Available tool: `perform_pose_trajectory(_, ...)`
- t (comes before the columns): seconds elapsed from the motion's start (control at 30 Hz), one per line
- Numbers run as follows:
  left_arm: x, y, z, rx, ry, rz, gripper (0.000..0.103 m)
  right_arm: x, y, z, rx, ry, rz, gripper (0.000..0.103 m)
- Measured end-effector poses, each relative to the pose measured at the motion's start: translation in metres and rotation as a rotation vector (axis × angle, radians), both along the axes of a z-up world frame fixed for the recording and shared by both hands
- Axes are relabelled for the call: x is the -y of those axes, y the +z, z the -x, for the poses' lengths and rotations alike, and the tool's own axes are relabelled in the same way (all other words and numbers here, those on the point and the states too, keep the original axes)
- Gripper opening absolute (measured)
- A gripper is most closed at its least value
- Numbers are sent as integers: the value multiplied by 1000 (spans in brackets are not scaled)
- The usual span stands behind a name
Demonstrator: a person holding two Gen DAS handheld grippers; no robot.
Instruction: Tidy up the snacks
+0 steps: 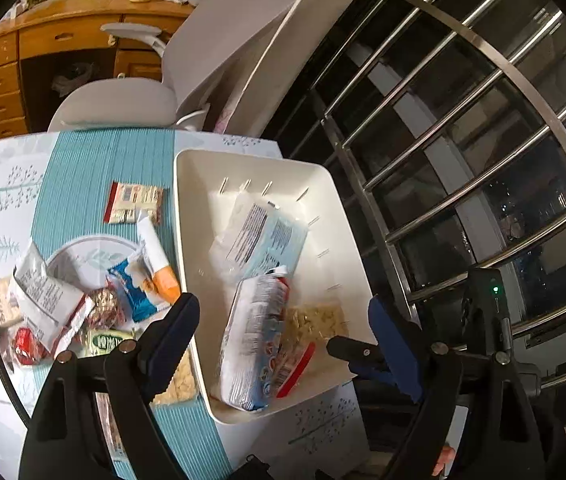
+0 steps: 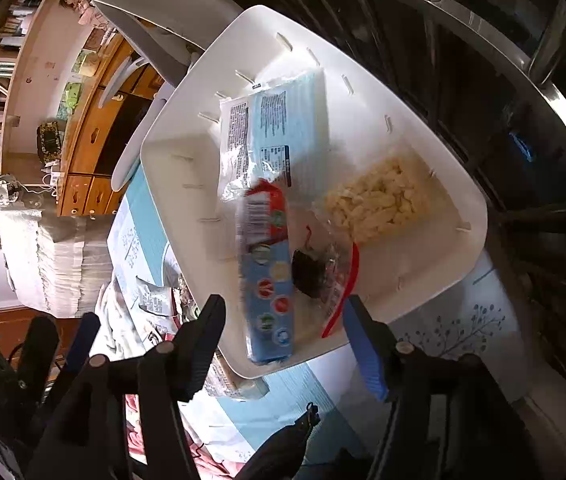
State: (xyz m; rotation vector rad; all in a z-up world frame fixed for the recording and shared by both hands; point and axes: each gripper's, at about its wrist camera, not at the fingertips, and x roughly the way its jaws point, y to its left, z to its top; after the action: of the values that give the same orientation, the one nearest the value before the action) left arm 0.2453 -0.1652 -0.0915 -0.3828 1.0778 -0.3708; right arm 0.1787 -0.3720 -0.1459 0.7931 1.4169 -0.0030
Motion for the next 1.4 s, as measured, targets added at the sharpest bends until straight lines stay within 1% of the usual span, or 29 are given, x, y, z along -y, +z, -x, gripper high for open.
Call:
perform_pose_trajectory(0.13, -4, -3, 7, -23, 14, 4, 85, -2, -2, 3, -3, -2, -7, 67)
perform_pose_trajectory(0.37, -18, -7, 27, -52, 44, 1, 86, -14, -7, 14, -17, -4, -18, 68)
perform_pose_trajectory(0.57, -42, -9, 51, -75, 92, 5, 86, -32, -10, 24, -40, 1, -26, 68)
perform_pose_trajectory(0.7, -57, -8, 66, -77, 104, -4, 86, -48, -9, 32, -43, 7, -26, 69)
perform_pose_trajectory(1.0, -112, -2, 96, -76, 152, -17, 86, -91, -5, 47, -41, 20, -18, 69)
perform_pose_trajectory(1.2, -158, 5, 112, -76, 178, -33, 86, -129, -4, 59, -38, 11, -17, 69)
perform_pose_trajectory(1.4, -216, 4, 127, -109, 208, -21, 86, -173, -8, 74, -50, -7, -33, 69)
